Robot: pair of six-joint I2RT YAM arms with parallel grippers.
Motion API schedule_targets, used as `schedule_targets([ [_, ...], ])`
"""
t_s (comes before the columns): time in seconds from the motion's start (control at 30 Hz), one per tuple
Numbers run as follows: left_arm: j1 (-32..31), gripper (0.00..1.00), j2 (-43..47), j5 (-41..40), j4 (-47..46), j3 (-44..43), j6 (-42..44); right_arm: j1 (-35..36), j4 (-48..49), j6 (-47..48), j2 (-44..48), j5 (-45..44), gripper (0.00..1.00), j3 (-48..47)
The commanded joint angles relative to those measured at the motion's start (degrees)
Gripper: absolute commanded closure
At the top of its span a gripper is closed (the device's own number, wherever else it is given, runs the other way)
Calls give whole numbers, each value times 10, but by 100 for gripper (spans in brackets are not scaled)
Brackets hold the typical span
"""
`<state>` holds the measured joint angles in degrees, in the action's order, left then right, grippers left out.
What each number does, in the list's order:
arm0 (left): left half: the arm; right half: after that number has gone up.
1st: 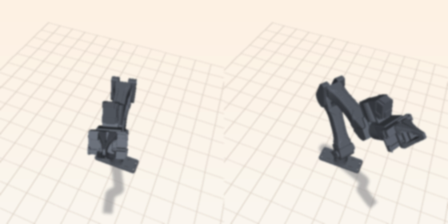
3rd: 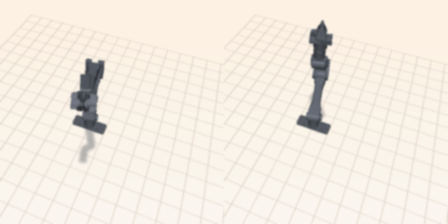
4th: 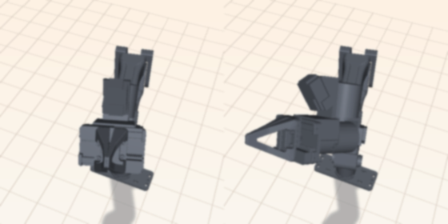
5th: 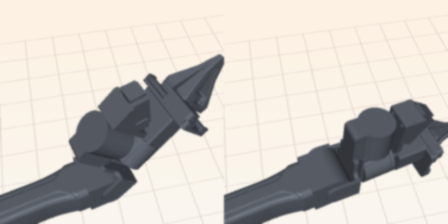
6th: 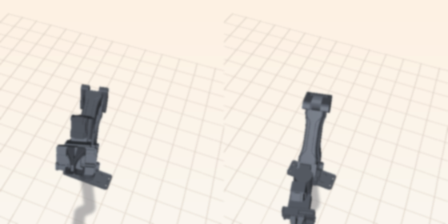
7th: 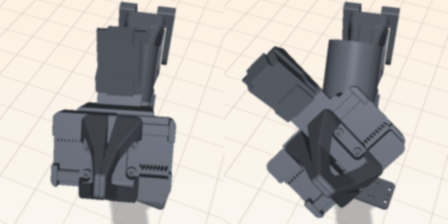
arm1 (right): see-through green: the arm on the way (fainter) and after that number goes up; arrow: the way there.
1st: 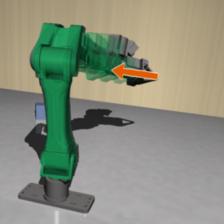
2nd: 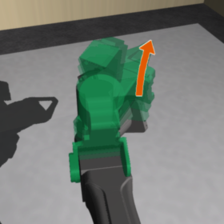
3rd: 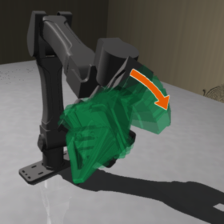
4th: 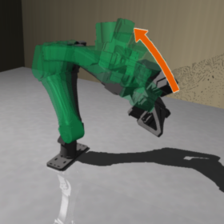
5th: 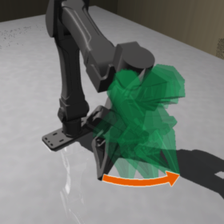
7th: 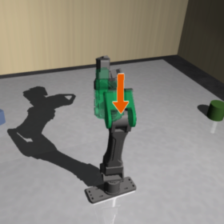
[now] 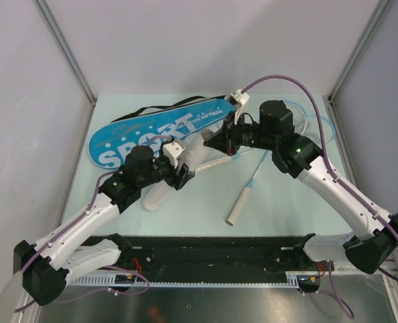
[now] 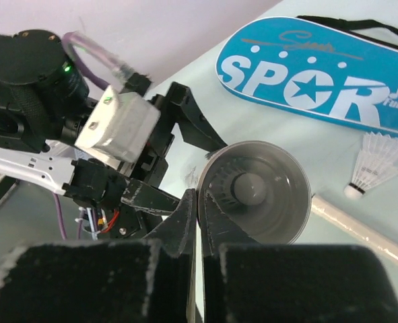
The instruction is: Pack up the badminton gear
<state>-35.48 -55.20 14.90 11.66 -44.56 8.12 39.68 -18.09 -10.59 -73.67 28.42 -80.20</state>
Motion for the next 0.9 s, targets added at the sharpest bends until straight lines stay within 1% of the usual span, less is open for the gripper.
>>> schedule_targets([
  [0.0,-5,47,6,-25,-24,7,38,-58,60,-69,57,14,100,7],
  [0.07,-6,49,4,-29,-23,6,39,-91,115,-114,87,39,100,43],
  [0.1,-5,50,1,-29,-23,3,40,-121,130,-151,94,64,100,54],
  [0.17,-5,53,-2,-29,-24,3,40,-144,171,-193,111,86,100,84],
  [0.2,-5,54,-4,-24,-24,3,40,-161,176,-230,112,113,100,92],
  [0.23,-6,57,-6,-22,-23,1,39,-166,210,-243,110,126,100,101],
  [0.37,-5,62,-5,-29,-23,2,38,-177,206,-252,119,142,100,107],
  [0.4,-6,62,-4,-29,-23,3,38,-198,214,-261,121,152,100,110],
  [0.5,-6,68,-3,-29,-23,3,38,-224,241,-290,133,173,100,128],
  [0.57,-6,71,-4,-33,-23,2,38,-250,302,-336,137,210,100,153],
  [0.63,-6,72,-5,-30,-22,2,38,-279,376,-396,148,224,100,171],
  [0.73,-6,73,-3,-28,-22,3,37,-301,369,-392,157,226,100,175],
  [0.8,-6,74,-4,-27,-22,2,37,-311,345,-361,168,212,100,174],
  [0.87,-6,74,-4,-28,-23,2,37,-313,287,-311,175,185,100,174],
])
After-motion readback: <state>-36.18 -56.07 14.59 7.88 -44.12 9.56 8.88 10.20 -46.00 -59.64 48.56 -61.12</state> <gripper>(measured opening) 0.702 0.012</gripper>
